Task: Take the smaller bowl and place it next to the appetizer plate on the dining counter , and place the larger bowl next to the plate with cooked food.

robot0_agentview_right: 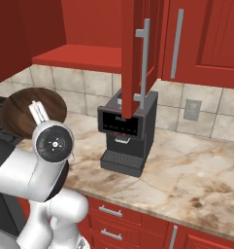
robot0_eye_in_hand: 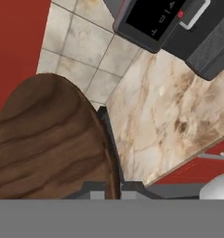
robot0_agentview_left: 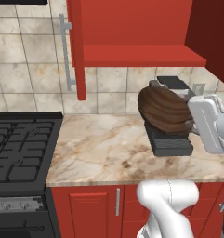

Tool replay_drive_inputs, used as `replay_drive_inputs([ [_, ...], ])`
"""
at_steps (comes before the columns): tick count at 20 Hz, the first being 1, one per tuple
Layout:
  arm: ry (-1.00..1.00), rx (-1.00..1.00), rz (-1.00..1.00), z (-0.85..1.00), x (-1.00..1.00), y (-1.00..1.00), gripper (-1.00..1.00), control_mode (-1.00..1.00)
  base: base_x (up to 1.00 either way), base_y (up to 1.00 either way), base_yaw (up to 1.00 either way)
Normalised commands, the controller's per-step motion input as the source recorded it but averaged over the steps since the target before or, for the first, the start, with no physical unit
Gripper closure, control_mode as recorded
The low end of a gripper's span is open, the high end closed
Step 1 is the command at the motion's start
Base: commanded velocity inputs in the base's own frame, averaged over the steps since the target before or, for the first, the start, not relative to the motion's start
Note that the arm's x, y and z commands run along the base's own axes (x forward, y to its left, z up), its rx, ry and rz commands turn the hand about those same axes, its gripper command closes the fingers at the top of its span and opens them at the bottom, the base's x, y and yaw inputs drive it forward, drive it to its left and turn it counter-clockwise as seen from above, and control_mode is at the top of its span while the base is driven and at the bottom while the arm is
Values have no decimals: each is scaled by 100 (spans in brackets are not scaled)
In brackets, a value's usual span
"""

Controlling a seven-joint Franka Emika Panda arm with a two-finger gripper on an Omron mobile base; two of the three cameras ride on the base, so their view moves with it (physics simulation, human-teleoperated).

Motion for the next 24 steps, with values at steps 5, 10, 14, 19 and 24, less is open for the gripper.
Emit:
replay_drive_inputs([
  [5,0,-6,1,-18,-4,13,100,100,-5,2,3],
  [10,0,0,0,0,0,0,100,100,-31,20,51],
  [14,0,0,0,0,0,0,100,100,-41,23,66],
  [19,0,0,0,0,0,0,100,100,-43,26,69],
  [24,0,0,0,0,0,0,100,100,-48,27,73],
])
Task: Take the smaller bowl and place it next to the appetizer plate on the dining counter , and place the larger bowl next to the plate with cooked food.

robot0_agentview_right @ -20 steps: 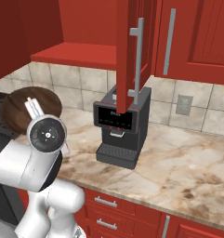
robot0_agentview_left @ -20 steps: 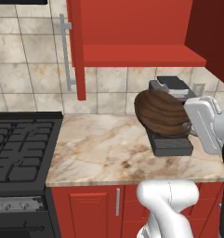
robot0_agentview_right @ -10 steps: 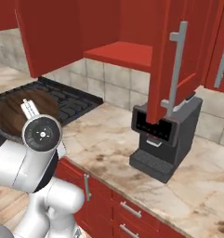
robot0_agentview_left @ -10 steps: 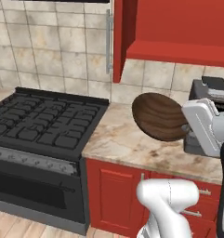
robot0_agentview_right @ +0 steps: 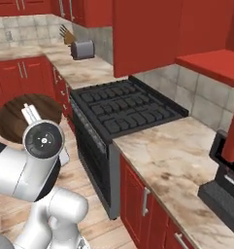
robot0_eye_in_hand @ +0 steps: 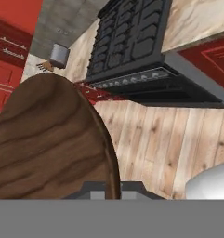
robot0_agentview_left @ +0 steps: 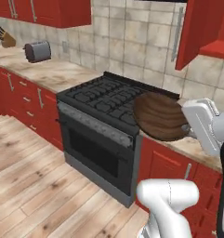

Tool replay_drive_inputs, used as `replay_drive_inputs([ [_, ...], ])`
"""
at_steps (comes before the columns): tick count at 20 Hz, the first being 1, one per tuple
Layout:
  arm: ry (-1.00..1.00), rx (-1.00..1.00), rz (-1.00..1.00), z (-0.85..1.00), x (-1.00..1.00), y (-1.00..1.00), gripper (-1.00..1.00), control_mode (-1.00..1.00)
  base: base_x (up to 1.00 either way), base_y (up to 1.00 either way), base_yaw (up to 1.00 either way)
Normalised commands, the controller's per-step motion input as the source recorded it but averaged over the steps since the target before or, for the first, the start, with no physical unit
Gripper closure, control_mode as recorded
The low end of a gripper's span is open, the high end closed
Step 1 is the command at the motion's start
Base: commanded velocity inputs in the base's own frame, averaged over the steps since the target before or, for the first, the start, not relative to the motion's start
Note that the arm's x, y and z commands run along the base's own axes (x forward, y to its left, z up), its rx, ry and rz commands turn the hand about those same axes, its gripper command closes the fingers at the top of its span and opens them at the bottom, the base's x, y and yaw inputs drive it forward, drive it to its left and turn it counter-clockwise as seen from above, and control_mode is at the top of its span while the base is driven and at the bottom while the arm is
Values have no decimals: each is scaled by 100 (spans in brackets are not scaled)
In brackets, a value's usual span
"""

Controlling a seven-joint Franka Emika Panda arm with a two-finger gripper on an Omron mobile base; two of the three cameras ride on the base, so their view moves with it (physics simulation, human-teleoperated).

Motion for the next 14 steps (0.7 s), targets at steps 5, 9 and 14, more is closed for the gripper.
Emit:
replay_drive_inputs([
  [5,0,0,0,0,0,0,100,100,-58,44,76],
  [9,0,0,0,0,0,0,100,100,-66,36,79],
  [14,0,0,0,0,0,0,100,100,-92,2,70],
])
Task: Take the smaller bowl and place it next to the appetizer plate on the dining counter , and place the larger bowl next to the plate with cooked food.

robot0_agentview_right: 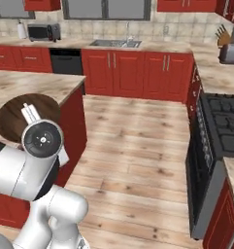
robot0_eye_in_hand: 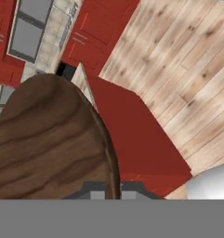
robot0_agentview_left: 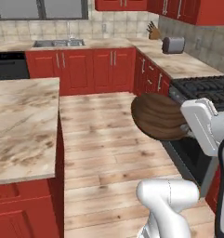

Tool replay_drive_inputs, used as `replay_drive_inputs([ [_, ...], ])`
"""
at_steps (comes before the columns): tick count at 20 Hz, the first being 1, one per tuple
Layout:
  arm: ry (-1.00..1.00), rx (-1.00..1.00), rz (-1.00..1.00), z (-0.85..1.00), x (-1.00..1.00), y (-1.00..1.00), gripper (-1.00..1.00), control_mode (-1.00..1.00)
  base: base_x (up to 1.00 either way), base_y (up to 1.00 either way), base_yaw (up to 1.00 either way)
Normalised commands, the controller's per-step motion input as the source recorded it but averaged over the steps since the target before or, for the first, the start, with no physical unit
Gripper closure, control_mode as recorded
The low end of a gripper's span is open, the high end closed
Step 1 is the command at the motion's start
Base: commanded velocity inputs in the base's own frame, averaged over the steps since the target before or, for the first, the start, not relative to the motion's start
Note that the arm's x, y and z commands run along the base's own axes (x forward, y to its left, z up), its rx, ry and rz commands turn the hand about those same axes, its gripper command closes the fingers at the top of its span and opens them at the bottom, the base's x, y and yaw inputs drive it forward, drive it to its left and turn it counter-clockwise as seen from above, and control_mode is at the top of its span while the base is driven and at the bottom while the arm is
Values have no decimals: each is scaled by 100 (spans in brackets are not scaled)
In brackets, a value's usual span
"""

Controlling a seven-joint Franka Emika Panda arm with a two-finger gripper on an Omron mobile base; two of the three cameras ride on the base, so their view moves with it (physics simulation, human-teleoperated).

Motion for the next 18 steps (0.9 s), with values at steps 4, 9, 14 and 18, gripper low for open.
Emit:
replay_drive_inputs([
  [4,0,0,0,0,0,0,100,100,-41,69,36],
  [9,0,0,0,0,0,0,100,100,14,100,14],
  [14,0,0,0,0,0,0,100,100,36,100,11],
  [18,0,0,0,0,0,0,100,100,61,100,8],
])
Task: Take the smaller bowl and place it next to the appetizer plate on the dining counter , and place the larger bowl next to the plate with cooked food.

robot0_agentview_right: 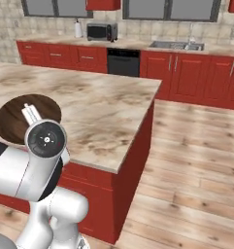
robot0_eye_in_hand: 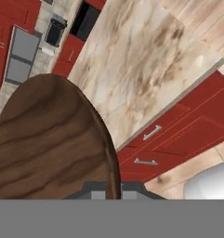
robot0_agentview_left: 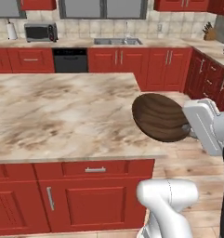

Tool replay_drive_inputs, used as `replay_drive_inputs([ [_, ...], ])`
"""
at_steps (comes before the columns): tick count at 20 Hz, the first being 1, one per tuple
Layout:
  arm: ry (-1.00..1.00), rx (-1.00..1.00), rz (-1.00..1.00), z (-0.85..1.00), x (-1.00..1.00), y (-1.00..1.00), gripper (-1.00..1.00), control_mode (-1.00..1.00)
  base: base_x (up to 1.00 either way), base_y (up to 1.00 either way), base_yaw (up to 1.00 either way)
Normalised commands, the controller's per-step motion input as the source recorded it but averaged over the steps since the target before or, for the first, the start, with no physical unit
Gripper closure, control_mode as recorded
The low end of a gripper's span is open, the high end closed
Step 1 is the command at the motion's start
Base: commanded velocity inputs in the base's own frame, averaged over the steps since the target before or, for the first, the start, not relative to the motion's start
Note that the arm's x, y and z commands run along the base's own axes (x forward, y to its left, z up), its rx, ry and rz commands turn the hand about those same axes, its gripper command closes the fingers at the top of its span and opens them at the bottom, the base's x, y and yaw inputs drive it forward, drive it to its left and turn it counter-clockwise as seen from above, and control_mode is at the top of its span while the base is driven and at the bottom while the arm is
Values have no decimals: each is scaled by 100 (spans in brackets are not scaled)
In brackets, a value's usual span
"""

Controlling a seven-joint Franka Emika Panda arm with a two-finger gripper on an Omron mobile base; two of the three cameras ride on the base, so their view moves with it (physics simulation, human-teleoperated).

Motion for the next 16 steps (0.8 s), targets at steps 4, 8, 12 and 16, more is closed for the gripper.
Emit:
replay_drive_inputs([
  [4,0,0,0,0,0,0,100,100,84,100,0],
  [8,0,0,0,0,0,0,100,100,53,100,0],
  [12,0,0,0,0,0,0,100,100,6,100,2],
  [16,0,0,0,0,0,0,100,100,0,100,2],
])
